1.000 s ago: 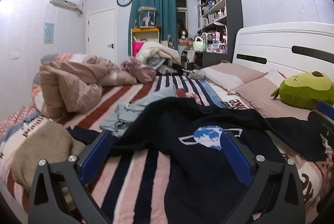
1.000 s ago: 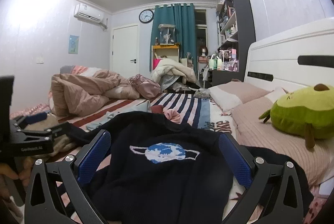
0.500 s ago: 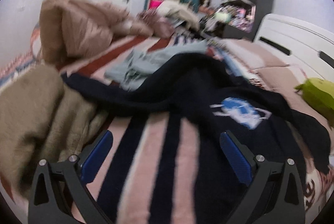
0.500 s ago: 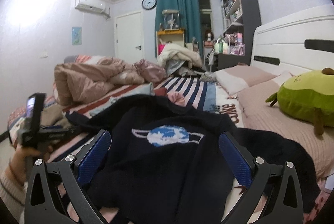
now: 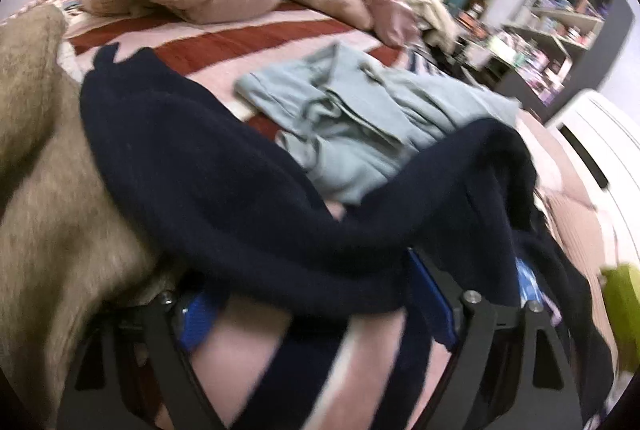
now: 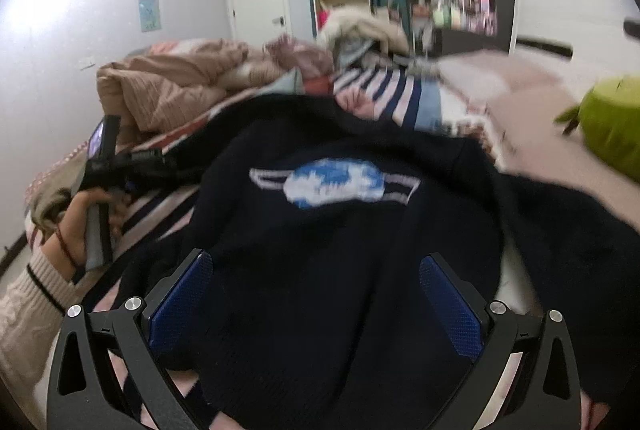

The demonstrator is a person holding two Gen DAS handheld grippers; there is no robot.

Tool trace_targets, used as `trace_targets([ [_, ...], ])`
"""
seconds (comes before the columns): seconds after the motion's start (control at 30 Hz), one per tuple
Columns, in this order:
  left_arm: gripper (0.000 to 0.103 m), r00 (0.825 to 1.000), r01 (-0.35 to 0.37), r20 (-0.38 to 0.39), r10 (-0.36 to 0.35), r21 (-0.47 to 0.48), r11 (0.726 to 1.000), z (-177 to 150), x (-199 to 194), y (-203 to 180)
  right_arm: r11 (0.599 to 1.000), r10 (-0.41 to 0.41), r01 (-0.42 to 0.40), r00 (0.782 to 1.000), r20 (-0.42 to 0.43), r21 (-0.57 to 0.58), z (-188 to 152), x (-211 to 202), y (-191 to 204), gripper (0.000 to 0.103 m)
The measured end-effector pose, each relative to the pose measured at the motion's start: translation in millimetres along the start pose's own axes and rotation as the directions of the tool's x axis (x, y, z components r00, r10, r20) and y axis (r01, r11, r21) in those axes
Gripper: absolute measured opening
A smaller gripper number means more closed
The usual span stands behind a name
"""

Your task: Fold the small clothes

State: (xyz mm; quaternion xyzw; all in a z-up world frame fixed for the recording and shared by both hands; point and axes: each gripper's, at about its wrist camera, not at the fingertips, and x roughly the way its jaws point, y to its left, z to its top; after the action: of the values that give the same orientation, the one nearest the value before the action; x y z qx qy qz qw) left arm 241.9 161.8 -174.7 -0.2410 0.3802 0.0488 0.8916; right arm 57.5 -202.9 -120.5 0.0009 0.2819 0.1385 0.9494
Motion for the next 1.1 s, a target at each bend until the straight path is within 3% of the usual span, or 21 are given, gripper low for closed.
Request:
trace_targets([
  [0.03, 0.05, 1.0, -0.022, 0.0, 0.022, -0.017, 1.0, 5, 3, 0, 1.0, 0.014, -0.013, 1.0, -0.02, 0.019, -1, 5, -2, 0.103],
  [0.13, 0.023, 1.0, 0.006, -0.005, -0.006, -0.031, 1.0, 10, 3, 0, 0.999, 0.025, -0.024, 0.999, -0.029, 0.029, -2, 9, -1, 0.103],
  [0.27, 0.018, 0.995, -0.009, 0.101, 0.006, 0.037, 0.999, 16, -22, -17, 1.0, 0.016, -0.016, 1.0, -0.014, 0.015, -1, 8, 1, 0.103],
  [0.37, 0.017, 0.976, -0.025, 0.218, -0.005, 0.139, 0.99, 21, -50, -44, 1.0, 0.019, -0.018, 1.0, -0.016, 0.015, 1, 7, 4, 0.103],
  [0.43, 0.017, 0.96, -0.023, 0.276, -0.037, 0.213, 0.977, 22, -67, -63, 1.0, 0.011, -0.011, 1.0, -0.013, 0.011, 2, 6, 5, 0.103],
  [0.53, 0.017, 0.945, -0.031, 0.314, -0.092, 0.366, 0.93, 15, -86, -105, 1.0, 0.001, -0.001, 1.0, -0.006, 0.016, 2, 3, 3, 0.103],
  [0.63, 0.017, 0.954, 0.033, 0.238, -0.182, 0.52, 0.854, -3, -86, -149, 1.0, -0.011, 0.011, 1.0, 0.003, 0.024, 3, -1, 1, 0.103],
  [0.73, 0.018, 0.972, 0.104, 0.092, -0.216, 0.655, 0.748, -37, -66, -191, 0.999, -0.025, 0.024, 0.999, 0.02, 0.035, 4, -8, -2, 0.103],
  [0.8, 0.018, 0.973, 0.219, -0.102, -0.206, 0.686, 0.694, -65, -35, -209, 0.999, -0.029, 0.028, 0.999, 0.032, 0.044, 5, -12, -4, 0.103],
  [0.87, 0.018, 0.96, 0.279, -0.203, -0.191, 0.68, 0.678, -87, -9, -213, 0.998, -0.036, 0.034, 0.998, 0.043, 0.047, 6, -16, -5, 0.103],
  [0.97, 0.024, 0.937, 0.336, -0.3, -0.179, 0.63, 0.7, -104, 14, -210, 0.998, -0.033, 0.03, 0.998, 0.056, 0.046, 7, -21, -4, 0.103],
  [1.07, 0.04, 0.929, 0.357, -0.315, -0.195, 0.62, 0.699, -104, 5, -208, 0.999, -0.033, 0.031, 0.997, 0.064, 0.031, 9, -24, -1, 0.103],
  [1.1, 0.051, 0.926, 0.366, -0.311, -0.212, 0.612, 0.701, -100, -3, -206, 0.999, -0.035, 0.033, 0.997, 0.065, 0.024, 10, -24, 0, 0.103],
])
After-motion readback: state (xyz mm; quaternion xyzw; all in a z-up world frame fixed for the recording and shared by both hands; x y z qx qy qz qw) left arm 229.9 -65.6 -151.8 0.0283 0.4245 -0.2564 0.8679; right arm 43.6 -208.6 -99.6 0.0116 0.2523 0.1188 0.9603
